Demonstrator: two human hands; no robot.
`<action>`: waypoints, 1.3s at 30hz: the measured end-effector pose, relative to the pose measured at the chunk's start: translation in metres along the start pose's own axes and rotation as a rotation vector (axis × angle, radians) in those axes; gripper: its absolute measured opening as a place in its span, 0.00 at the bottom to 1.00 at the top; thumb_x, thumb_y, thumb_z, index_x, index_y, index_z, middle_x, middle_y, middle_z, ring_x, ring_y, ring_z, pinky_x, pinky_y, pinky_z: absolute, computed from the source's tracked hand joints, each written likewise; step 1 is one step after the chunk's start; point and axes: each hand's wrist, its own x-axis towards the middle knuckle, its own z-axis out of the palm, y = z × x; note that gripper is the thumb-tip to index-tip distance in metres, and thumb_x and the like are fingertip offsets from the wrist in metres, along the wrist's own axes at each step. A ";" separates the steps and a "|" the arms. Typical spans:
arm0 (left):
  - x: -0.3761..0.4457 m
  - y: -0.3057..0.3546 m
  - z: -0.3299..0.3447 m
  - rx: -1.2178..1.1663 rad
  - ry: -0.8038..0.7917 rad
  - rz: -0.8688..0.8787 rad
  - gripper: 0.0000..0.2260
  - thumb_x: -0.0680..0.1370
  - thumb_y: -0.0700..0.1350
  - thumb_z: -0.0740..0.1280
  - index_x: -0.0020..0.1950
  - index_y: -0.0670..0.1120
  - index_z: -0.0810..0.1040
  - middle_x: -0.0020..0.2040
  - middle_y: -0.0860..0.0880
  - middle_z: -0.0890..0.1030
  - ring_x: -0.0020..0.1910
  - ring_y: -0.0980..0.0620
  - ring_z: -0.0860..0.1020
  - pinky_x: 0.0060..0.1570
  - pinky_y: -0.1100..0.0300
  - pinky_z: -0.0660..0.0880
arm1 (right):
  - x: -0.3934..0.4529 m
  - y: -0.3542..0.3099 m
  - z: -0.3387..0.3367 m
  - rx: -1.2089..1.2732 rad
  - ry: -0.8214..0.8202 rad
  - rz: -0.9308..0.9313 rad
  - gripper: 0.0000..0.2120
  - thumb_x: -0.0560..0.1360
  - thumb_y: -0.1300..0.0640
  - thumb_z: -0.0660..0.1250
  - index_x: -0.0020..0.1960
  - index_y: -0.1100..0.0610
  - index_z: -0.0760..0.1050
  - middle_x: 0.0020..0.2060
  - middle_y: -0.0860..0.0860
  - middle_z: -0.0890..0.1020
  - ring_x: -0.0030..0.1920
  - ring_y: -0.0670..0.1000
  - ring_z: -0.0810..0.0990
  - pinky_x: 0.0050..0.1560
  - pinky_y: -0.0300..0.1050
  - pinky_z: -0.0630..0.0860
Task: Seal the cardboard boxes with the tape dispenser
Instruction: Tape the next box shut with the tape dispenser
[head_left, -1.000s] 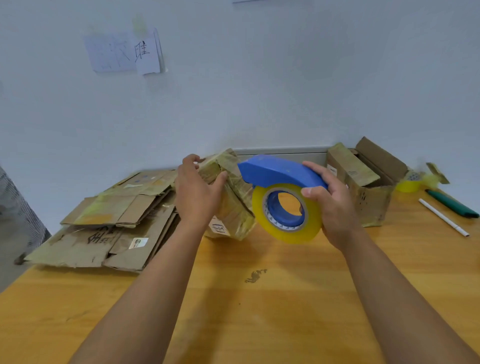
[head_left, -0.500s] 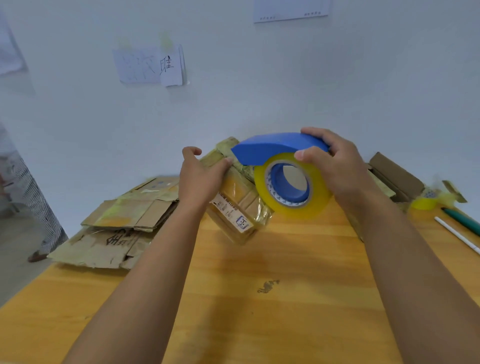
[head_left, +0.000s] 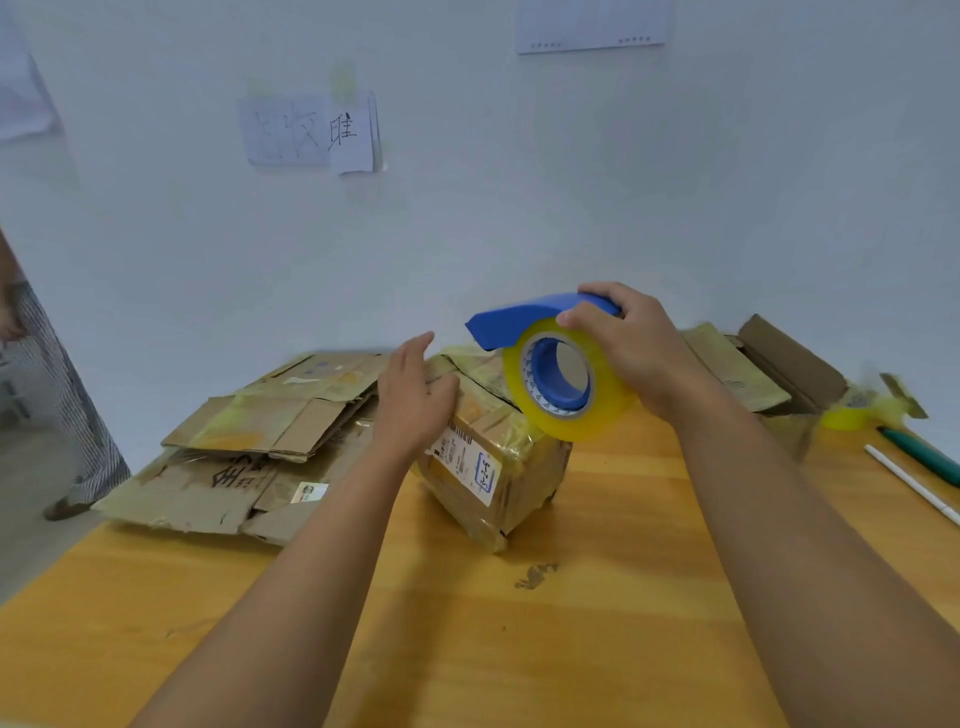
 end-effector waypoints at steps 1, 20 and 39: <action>-0.001 -0.001 0.000 0.069 0.008 0.107 0.28 0.76 0.53 0.56 0.77 0.53 0.62 0.77 0.51 0.63 0.77 0.49 0.58 0.74 0.48 0.58 | 0.002 0.000 0.001 -0.008 -0.007 -0.004 0.21 0.75 0.47 0.72 0.66 0.49 0.74 0.59 0.47 0.77 0.55 0.44 0.76 0.47 0.38 0.74; 0.022 -0.037 -0.005 0.177 -0.108 0.177 0.25 0.75 0.55 0.51 0.67 0.54 0.78 0.65 0.57 0.78 0.65 0.59 0.70 0.64 0.53 0.69 | 0.036 -0.022 0.036 -0.272 -0.137 -0.007 0.28 0.63 0.31 0.66 0.57 0.46 0.77 0.52 0.43 0.80 0.52 0.48 0.78 0.51 0.48 0.78; 0.015 -0.018 -0.004 0.239 -0.282 0.377 0.27 0.76 0.48 0.50 0.74 0.54 0.71 0.72 0.54 0.73 0.71 0.54 0.68 0.72 0.47 0.63 | -0.030 0.014 0.007 -0.098 -0.033 0.051 0.16 0.76 0.46 0.69 0.62 0.46 0.75 0.52 0.42 0.78 0.49 0.43 0.77 0.42 0.37 0.72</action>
